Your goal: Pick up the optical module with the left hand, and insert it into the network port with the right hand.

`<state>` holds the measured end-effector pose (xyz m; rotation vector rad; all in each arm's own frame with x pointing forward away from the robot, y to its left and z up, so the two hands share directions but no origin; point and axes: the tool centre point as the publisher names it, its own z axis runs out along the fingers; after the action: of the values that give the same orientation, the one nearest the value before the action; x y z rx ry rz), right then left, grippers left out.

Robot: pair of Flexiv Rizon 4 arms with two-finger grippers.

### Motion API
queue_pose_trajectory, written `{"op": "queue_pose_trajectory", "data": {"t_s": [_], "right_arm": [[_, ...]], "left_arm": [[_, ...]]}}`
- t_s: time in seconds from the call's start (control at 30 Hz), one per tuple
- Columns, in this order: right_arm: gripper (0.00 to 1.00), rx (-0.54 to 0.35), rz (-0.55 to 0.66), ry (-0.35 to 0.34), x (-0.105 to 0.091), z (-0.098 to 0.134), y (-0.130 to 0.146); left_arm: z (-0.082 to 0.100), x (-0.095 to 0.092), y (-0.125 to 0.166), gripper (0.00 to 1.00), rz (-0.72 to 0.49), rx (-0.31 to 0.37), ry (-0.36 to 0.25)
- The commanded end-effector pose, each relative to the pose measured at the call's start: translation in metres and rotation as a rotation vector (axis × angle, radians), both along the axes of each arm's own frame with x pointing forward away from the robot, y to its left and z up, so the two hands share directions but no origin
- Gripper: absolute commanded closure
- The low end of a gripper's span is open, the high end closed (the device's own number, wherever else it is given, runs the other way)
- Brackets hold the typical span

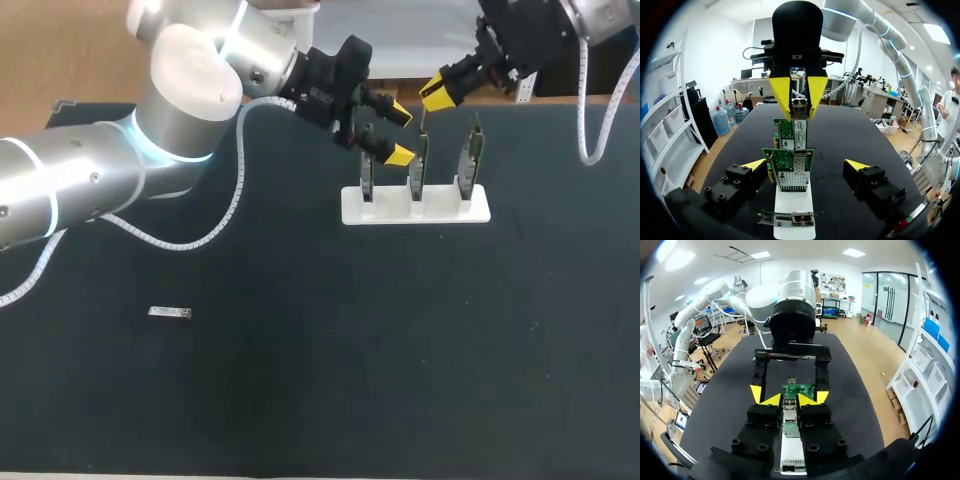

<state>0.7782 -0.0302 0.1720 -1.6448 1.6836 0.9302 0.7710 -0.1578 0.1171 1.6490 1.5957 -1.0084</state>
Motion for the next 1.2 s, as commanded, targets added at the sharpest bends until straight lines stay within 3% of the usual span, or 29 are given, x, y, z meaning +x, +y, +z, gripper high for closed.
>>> {"op": "queue_pose_trajectory", "data": {"t_s": [0.03, 0.63, 1.2], "right_arm": [[1.00, 0.001, -0.004, 0.000, -0.001, -0.001, 0.001], [1.00, -0.025, -0.003, -0.001, -0.007, -0.009, 0.003], [1.00, -0.041, 0.016, -0.074, -0.003, 0.006, 0.006]], "left_arm": [[0.000, 0.002, -0.001, 0.00, -0.003, 0.004, 0.003], [0.000, 0.002, -0.001, 0.00, -0.003, 0.004, 0.003], [0.000, 0.002, -0.001, 0.00, -0.003, 0.004, 0.003]]}}
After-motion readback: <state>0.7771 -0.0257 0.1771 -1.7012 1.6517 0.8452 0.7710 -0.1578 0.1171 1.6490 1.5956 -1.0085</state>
